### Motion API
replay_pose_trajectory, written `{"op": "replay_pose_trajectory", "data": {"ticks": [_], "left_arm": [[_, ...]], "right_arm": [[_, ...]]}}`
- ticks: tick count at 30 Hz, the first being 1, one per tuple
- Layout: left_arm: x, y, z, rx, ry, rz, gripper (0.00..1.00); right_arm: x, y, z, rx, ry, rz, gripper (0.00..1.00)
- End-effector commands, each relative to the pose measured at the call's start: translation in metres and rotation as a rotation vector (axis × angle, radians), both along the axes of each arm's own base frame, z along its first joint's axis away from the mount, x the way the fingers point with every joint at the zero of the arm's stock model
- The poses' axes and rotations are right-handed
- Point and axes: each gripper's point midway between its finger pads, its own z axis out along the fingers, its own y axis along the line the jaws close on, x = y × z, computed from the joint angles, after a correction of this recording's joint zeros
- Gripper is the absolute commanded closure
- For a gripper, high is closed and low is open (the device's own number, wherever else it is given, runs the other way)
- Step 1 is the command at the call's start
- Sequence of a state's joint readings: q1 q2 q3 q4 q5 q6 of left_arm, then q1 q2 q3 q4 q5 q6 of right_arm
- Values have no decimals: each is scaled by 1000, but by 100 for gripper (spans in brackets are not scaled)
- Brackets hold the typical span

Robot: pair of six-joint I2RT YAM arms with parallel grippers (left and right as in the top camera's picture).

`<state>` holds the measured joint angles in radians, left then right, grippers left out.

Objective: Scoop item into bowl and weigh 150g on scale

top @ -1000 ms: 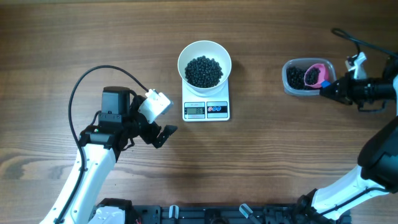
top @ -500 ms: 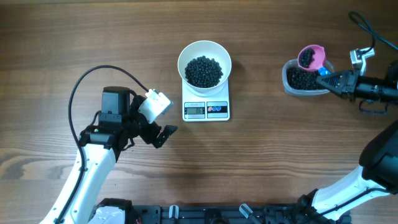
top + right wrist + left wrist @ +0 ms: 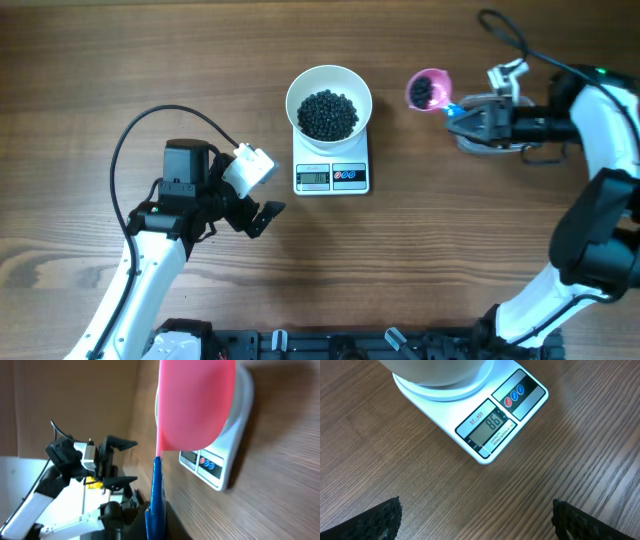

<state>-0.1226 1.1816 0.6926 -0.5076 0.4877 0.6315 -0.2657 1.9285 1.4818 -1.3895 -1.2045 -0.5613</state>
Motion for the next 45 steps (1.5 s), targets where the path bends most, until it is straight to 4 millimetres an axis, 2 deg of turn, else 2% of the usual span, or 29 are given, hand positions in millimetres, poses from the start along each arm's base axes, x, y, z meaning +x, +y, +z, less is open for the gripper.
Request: {"op": "replay_pose_trajectory", "data": {"ticks": [1, 8, 13, 18, 23, 27, 33, 40, 43, 45], "left_arm": [[-4, -4, 0, -8, -9, -30, 0], [-4, -4, 0, -8, -9, -30, 0], [-4, -4, 0, -8, -9, -30, 0], [-4, -4, 0, -8, -9, -30, 0], [-4, -4, 0, -8, -9, -30, 0], [-4, -4, 0, -8, -9, -30, 0], [-4, -4, 0, -8, -9, -30, 0], [-4, -4, 0, -8, -9, -30, 0], [-4, -4, 0, -8, -9, -30, 0], [-4, -4, 0, -8, -9, -30, 0]], "right_arm": [[8, 29, 10, 3, 6, 56, 95], [17, 73, 25, -220, -27, 169, 96], [17, 98, 20, -483, -47, 212, 96], [22, 113, 1, -739, -70, 179, 96], [32, 129, -8, -944, -165, 128, 96], [40, 141, -7, -1088, -287, 105, 96], [41, 147, 1, -1320, -433, 70, 96], [38, 161, 16, -1471, -586, 52, 96], [38, 164, 16, -1466, -596, 67, 96], [34, 170, 11, -1419, -594, 135, 96]]}}
